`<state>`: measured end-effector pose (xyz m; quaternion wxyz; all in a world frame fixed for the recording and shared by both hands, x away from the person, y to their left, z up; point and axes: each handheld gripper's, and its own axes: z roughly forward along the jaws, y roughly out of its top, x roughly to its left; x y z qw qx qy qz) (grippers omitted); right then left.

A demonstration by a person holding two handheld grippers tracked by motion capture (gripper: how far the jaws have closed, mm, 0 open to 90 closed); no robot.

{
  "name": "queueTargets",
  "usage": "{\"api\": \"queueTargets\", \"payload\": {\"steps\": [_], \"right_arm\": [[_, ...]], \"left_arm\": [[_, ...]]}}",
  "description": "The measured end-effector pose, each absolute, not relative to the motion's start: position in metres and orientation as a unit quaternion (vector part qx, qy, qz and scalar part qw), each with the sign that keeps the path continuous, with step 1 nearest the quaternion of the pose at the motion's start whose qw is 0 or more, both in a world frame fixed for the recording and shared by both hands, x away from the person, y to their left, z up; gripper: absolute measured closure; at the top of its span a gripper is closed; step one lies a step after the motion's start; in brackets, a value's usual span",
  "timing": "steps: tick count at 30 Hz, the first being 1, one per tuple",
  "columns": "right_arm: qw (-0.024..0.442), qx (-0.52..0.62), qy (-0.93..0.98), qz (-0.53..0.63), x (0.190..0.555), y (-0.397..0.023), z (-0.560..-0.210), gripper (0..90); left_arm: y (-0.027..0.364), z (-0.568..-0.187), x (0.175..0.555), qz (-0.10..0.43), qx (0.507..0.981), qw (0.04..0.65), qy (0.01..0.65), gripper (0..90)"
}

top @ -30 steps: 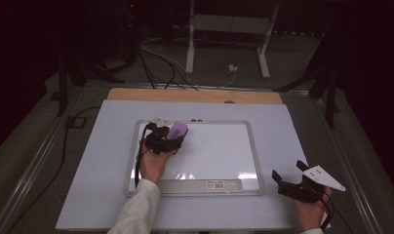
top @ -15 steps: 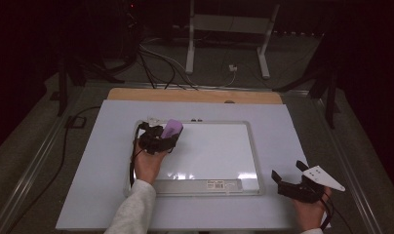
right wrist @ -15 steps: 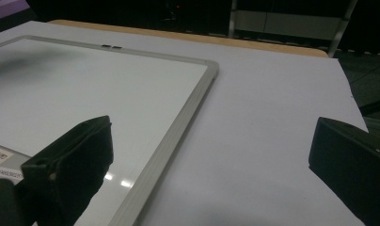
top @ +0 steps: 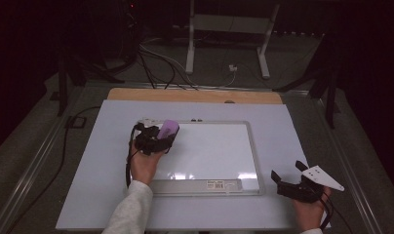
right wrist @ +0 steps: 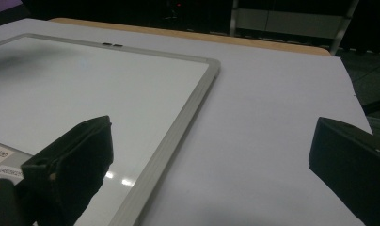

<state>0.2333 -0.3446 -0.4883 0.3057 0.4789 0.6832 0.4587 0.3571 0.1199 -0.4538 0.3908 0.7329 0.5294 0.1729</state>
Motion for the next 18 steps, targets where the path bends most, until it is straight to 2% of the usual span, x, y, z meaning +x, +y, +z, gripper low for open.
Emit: {"api": "queueTargets", "payload": {"steps": [18], "right_arm": [[0.304,0.479,0.684,0.459,0.233,-0.345,-0.488,0.6]], "left_arm": [[0.133,-0.464,0.366,0.170,0.722,0.382,0.551,41.9]]}}
